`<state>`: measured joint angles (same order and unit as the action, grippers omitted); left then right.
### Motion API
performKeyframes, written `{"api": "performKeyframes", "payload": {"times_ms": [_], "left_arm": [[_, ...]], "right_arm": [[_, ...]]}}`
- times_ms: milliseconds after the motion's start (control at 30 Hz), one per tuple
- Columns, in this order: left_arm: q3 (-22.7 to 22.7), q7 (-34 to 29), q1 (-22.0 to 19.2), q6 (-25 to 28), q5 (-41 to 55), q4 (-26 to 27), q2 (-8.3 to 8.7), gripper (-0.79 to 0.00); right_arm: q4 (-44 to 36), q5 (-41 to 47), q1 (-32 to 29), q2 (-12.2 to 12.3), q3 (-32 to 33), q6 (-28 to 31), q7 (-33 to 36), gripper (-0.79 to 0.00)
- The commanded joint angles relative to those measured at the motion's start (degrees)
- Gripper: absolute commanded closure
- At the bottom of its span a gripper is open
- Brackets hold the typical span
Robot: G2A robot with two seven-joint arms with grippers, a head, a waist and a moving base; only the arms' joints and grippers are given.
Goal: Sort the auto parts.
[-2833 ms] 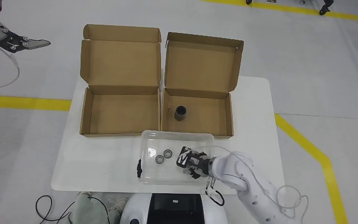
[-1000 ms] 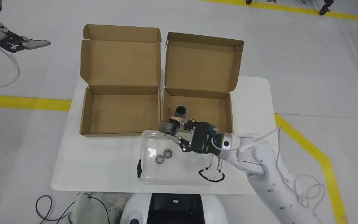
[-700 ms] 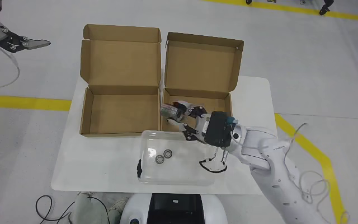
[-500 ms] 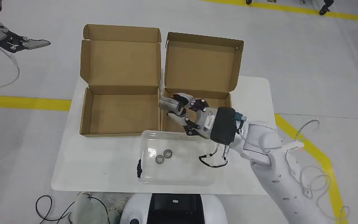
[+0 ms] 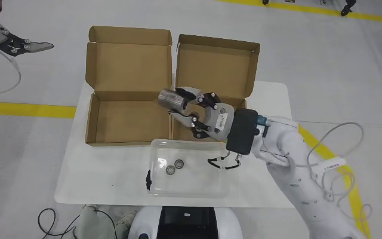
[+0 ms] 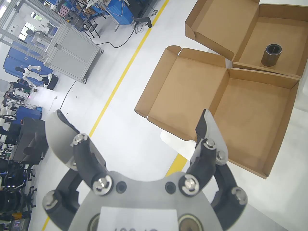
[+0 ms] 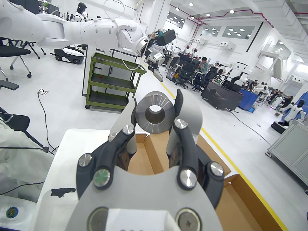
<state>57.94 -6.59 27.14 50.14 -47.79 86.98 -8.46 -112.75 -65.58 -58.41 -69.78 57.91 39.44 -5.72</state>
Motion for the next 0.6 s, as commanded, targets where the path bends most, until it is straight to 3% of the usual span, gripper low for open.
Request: {"api": "performKeyframes", "payload": {"times_ms": [0, 567], "left_arm": [[0.0, 0.0, 0.0, 0.0, 0.0, 0.0, 0.0, -0.785], [0.0, 0.0, 0.0, 0.0, 0.0, 0.0, 0.0, -0.785]], "right_arm": [[-0.43, -0.57, -0.39, -0.06, -0.29, -0.49, -0.37, 0.0], [-0.1, -2.71, -5.69, 0.11, 1.31, -3.63, -1.02, 0.0]]}}
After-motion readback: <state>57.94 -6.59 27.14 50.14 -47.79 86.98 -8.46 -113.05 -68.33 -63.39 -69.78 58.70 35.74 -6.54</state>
